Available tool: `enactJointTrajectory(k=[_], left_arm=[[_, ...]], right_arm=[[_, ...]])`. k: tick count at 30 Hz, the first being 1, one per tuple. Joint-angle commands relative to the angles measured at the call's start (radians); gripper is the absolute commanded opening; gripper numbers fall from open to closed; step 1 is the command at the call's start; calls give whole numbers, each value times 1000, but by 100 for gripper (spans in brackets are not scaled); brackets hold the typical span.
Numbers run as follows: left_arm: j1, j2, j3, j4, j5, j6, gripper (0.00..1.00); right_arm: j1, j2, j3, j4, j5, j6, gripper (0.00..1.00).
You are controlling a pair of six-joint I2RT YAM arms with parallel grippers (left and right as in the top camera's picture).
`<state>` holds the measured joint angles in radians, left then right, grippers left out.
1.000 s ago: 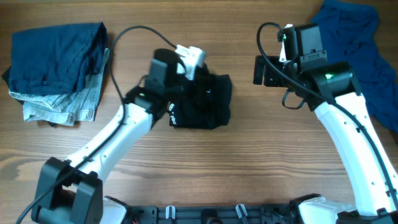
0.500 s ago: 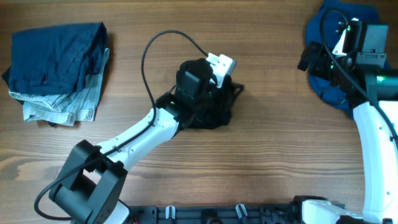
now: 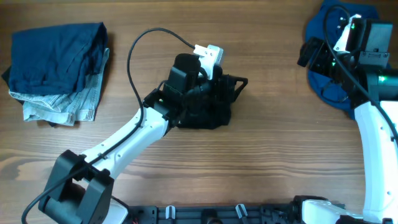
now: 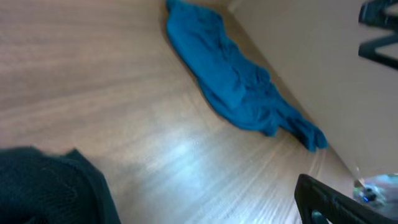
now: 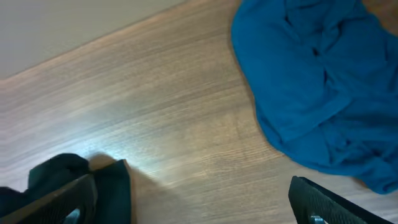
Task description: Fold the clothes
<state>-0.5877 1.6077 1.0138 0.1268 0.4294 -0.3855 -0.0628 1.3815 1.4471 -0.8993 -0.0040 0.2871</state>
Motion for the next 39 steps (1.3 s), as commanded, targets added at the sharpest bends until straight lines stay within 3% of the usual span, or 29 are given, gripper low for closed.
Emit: enactJointTrajectory(k=[1, 4, 11, 15, 24, 30, 33, 35, 37, 39], left_arm=[[-44, -15, 15, -85, -7, -12, 100], [-72, -9, 15, -199, -134, -12, 100], [-183, 116, 15, -245, -390, -10, 100], [-191, 150, 15, -254, -428, 41, 100], [-180, -135, 49, -269, -431, 37, 100], [7, -449, 49, -410, -436, 35, 100], [164, -494, 49, -569, -532, -163, 100], [259, -496, 49, -628, -530, -236, 100], [339, -493, 49, -669, -524, -237, 100], [379, -493, 49, -693, -524, -236, 100]], right_arm=[[-4, -12, 6, 2, -23, 1, 100], [-4, -12, 6, 1, -23, 1, 100], [-4, -12, 6, -34, -20, 3, 99], [-4, -12, 6, -34, -20, 3, 99], [-4, -11, 6, -18, -26, 3, 99], [-4, 25, 5, 41, -183, -52, 100], [35, 98, 4, 77, -428, -218, 100], [94, 158, 4, 73, -441, -330, 100], [194, 269, 4, 73, -434, -443, 99], [264, 362, 4, 76, -435, -465, 98]])
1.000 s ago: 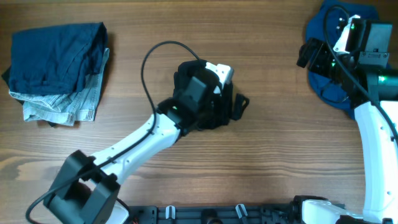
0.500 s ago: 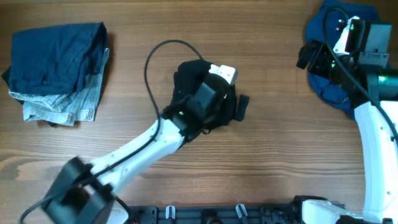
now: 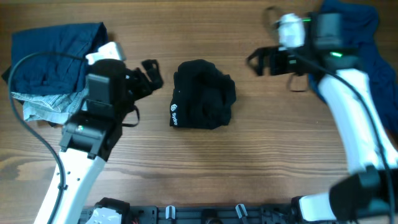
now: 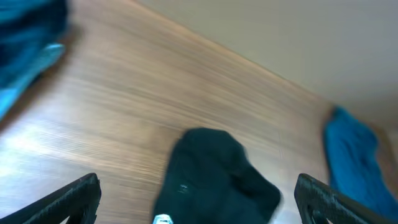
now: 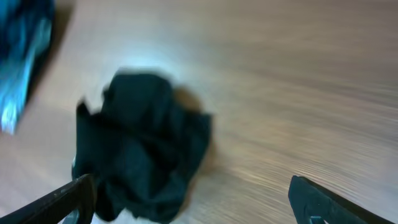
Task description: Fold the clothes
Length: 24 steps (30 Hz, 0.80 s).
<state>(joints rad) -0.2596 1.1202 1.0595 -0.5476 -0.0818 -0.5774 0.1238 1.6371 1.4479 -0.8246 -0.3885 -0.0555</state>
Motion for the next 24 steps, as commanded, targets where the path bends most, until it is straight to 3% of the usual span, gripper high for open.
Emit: enactJointTrajectory(k=[1, 4, 11, 21, 24], left_arm=[[59, -6, 3, -32, -14, -44, 100], [62, -5, 3, -56, -14, -29, 100], [62, 36, 3, -80, -14, -29, 100], [62, 41, 3, -97, -18, -29, 100], [62, 41, 3, -97, -18, -29, 100]], right_arm=[[102, 134, 3, 5, -50, -126, 98], [169, 160, 3, 6, -52, -155, 92], [329, 178, 3, 33, -23, -304, 93], [361, 330, -2, 172, -15, -364, 90], [361, 364, -2, 215, -15, -364, 80]])
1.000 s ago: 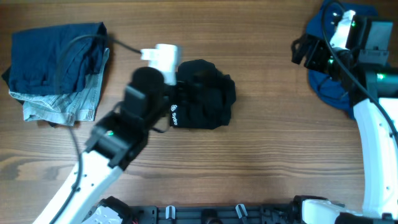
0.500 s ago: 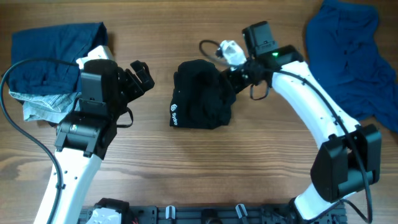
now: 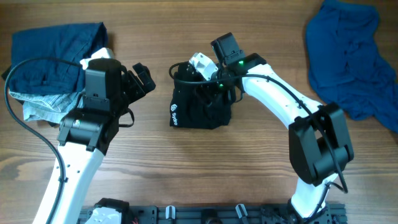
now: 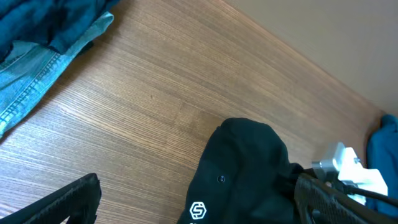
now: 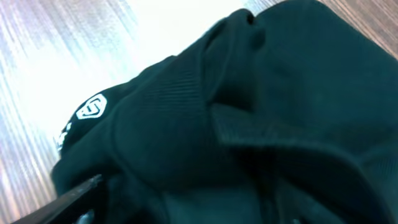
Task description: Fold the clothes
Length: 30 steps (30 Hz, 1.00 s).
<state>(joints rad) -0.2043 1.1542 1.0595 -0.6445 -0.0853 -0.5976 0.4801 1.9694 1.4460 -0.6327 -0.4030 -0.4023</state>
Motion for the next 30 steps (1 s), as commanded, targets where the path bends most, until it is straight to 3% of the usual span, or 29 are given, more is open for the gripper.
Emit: enactJointTrajectory(k=[1, 5, 7, 8, 9, 17, 21, 22, 23, 24, 25, 30], left_arm=[[6, 7, 3, 0, -15, -9, 100], [6, 7, 3, 0, -18, -9, 100], [6, 7, 3, 0, -18, -10, 100], [6, 7, 3, 0, -18, -10, 100], [6, 7, 3, 0, -18, -10, 100], [6, 7, 3, 0, -18, -10, 100], [6, 7, 3, 2, -18, -10, 100], [6, 7, 3, 2, -18, -9, 100], [6, 7, 3, 3, -18, -9, 100], [6, 7, 3, 3, -18, -9, 100], [6, 7, 3, 3, -18, -9, 100], [6, 7, 3, 0, -18, -9, 100]], right_arm=[[5, 40, 0, 27, -1, -17, 74], [5, 53, 0, 30, -1, -14, 58], [5, 53, 0, 29, -1, 8, 34], [4, 53, 0, 21, -1, 31, 11], [3, 52, 0, 7, -1, 45, 4], [-3, -91, 106, -288, 8, 119, 4], [-3, -153, 105, -302, 22, 117, 4], [-3, -144, 95, -279, 23, 109, 11], [-2, -130, 83, -254, 22, 87, 29], [-2, -111, 65, -232, 23, 54, 57], [-2, -93, 49, -217, 31, 45, 74], [-2, -7, 24, -126, 90, 40, 77]])
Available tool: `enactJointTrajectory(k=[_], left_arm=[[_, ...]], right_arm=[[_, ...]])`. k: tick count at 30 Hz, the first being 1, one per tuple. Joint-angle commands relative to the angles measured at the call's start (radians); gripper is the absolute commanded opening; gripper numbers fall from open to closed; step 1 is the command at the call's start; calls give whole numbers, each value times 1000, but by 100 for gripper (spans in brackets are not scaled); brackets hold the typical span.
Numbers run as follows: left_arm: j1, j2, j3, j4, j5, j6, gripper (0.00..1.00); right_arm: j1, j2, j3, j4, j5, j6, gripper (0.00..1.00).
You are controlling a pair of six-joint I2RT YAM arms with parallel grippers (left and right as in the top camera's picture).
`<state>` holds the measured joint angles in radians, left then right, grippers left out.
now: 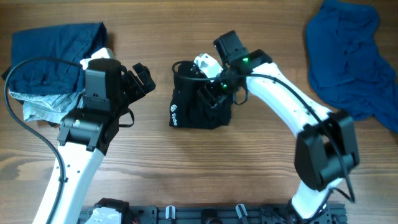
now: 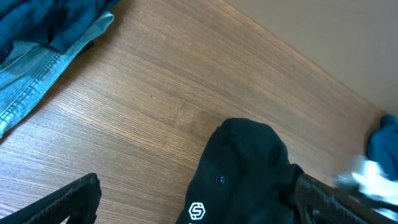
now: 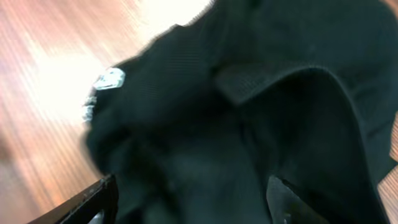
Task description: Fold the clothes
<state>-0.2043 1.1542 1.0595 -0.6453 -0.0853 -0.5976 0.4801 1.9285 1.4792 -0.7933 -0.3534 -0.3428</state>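
A crumpled black garment [image 1: 202,104] with a small white logo lies mid-table; it shows in the left wrist view as a dark heap [image 2: 245,174] and fills the right wrist view [image 3: 205,112]. My right gripper [image 1: 214,88] is down on its top, open, with its fingers [image 3: 102,194] spread wide over the cloth. To the left of the garment and apart from it, my left gripper [image 1: 142,76] is open and holds nothing. A loose blue garment [image 1: 345,53] lies at the far right.
A folded stack of navy cloth over denim [image 1: 56,65] sits at the far left, close behind the left gripper; its denim edge [image 2: 37,68] shows in the left wrist view. Bare wooden table [image 1: 267,168] lies in front of the garments.
My right gripper has shifted slightly on the black garment and its camera now looks deeper into the folds. The left arm has not moved.
At first my left arm was over the black garment mid-table and my right gripper was by the blue garment. Then the left arm stood back beside the folded stack and the right gripper was nearer the centre. Then the right gripper was on the black garment, where it still is.
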Motion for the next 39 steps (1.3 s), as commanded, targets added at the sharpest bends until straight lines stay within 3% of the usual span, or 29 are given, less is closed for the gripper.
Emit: enactJointTrajectory(k=[1, 4, 8, 13, 17, 18, 23, 31, 36, 39], left_arm=[[6, 7, 3, 1, -18, -9, 100], [6, 7, 3, 0, -18, -9, 100], [6, 7, 3, 1, -18, -9, 100], [6, 7, 3, 1, -18, -9, 100], [6, 7, 3, 1, -18, -9, 100], [6, 8, 3, 1, -18, -9, 100], [6, 7, 3, 1, -18, -9, 100], [6, 8, 3, 16, -18, -9, 100], [6, 8, 3, 29, -18, -9, 100], [6, 8, 3, 31, -22, -9, 100]], right_arm=[[-2, 44, -9, 71, 41, -21, 77], [-3, 78, -9, 133, 46, -26, 74], [-3, 112, -9, 119, 47, -24, 63], [0, 112, -12, 49, 40, -31, 60], [0, 112, -14, 43, 13, -12, 11], [0, 112, -14, 44, 13, 13, 4], [0, 82, 30, -25, 12, 110, 4], [0, -129, 60, -251, -29, 159, 4], [0, -143, 60, -423, -23, 161, 4], [0, -143, 56, -508, 193, 339, 4]])
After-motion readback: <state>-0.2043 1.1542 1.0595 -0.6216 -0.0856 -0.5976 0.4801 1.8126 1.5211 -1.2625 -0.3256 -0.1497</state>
